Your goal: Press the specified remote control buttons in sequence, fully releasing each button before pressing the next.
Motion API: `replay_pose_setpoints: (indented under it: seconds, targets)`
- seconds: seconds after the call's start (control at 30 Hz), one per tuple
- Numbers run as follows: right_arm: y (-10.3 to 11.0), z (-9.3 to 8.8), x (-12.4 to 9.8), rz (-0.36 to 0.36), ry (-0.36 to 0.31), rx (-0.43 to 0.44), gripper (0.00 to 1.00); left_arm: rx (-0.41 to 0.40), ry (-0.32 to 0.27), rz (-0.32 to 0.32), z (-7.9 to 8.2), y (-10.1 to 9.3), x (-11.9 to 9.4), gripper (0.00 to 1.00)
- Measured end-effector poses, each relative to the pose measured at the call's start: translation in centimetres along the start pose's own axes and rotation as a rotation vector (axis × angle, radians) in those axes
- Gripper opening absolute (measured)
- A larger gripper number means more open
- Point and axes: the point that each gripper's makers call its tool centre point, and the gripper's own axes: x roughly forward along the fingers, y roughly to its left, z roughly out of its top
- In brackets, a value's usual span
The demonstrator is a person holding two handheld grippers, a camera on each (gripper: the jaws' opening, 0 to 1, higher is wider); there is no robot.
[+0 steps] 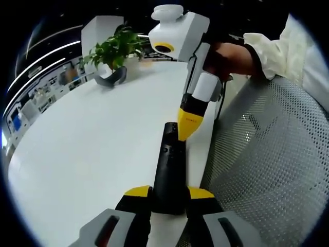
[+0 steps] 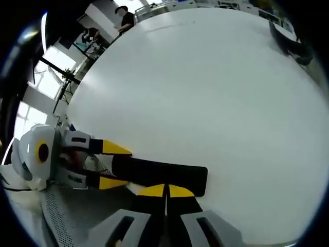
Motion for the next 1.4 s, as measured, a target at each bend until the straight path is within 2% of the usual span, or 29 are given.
replay_pose_setpoints:
  seconds: [0.2,0.53,0.7,0.83,0.93,1.17,1.3,1.4]
  targets:
    - [0.1,0.0,0.0,-0.038,-0.004,-0.048,0.0,0.001,0.003,0.001,0.0,0.0,0.0,0.25]
    - [0.1,0.1,-0.1,-0.056,0.002,-0.066,0.0,0.006,0.006,0.002,0.1,0.0,0.0,0.25]
    - [0.5,1.2,-0.5,-0.004,-0.064,-0.025,0.0,0.008,0.005,0.002,0.1,0.0,0.0,0.24]
    - [0.0,1.0,-0.3,-0.025,-0.053,-0.042,0.0,0.007,0.005,0.002,0.1,0.0,0.0,0.24]
    - [0.3,1.6,-0.3,-0.02,-0.078,-0.063,0.0,0.007,0.004,0.001,0.1,0.0,0.0,0.24]
    - [0.1,1.1,0.4,-0.03,-0.044,-0.084,0.0,0.004,0.003,0.003,0.1,-0.1,0.0,0.25]
    - [0.1,1.3,0.3,-0.049,-0.053,-0.126,0.0,0.002,0.002,0.003,0.0,0.0,0.0,0.25]
    - [-0.1,1.3,0.2,-0.04,-0.056,-0.111,0.0,0.001,0.001,0.003,0.0,0.0,0.0,0.25]
